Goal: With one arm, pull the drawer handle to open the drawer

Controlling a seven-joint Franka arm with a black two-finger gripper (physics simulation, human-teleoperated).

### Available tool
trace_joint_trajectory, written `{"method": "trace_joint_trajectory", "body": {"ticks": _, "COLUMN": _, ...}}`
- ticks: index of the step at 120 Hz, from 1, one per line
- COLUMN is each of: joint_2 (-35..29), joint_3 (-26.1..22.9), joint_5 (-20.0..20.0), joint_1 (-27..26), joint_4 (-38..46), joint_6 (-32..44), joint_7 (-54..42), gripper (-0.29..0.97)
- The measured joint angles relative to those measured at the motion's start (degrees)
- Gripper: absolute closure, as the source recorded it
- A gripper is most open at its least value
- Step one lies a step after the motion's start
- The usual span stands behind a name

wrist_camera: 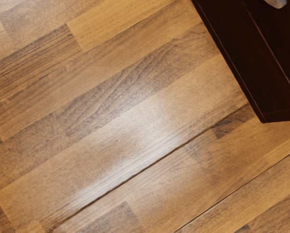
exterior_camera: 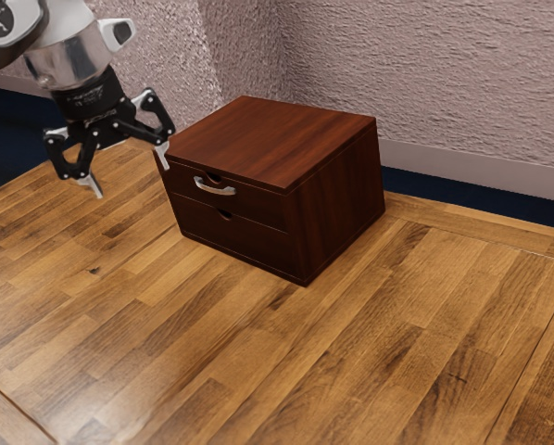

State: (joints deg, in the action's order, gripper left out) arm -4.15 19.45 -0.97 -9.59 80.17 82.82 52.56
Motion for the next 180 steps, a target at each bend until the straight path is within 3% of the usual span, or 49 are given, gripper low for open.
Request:
{"method": "trace_joint_trajectory", "body": {"ticks": 24, "joint_2": 0.1, "joint_3": 0.5, "joint_5": -0.3, "joint_1": 0.5, "joint_4": 5.6, "joint_6": 5.6, "joint_7": 10.9, "gripper": 0.0}}
{"method": "trace_joint_trajectory", "body": {"ticks": 58, "joint_2": 0.3, "joint_3": 3.0, "joint_5": -0.4, "joint_1": 1.3, "joint_4": 15.1, "joint_6": 21.2, "joint_7": 21.2, "gripper": 0.0}}
{"method": "trace_joint_trajectory", "body": {"ticks": 95, "joint_2": 2.6, "joint_3": 4.9, "joint_5": -0.4, "joint_1": 0.8, "joint_4": 16.7, "joint_6": 32.6, "joint_7": 27.8, "gripper": 0.0}}
{"method": "trace_joint_trajectory", "body": {"ticks": 150, "joint_2": 8.6, "joint_3": 5.2, "joint_5": 0.2, "joint_1": 3.4, "joint_4": 16.1, "joint_6": 41.5, "joint_7": 32.8, "gripper": 0.0}}
{"method": "trace_joint_trajectory", "body": {"ticks": 180, "joint_2": 10.4, "joint_3": 5.2, "joint_5": 1.2, "joint_1": 3.2, "joint_4": 16.1, "joint_6": 45.0, "joint_7": 33.8, "gripper": 0.17}}
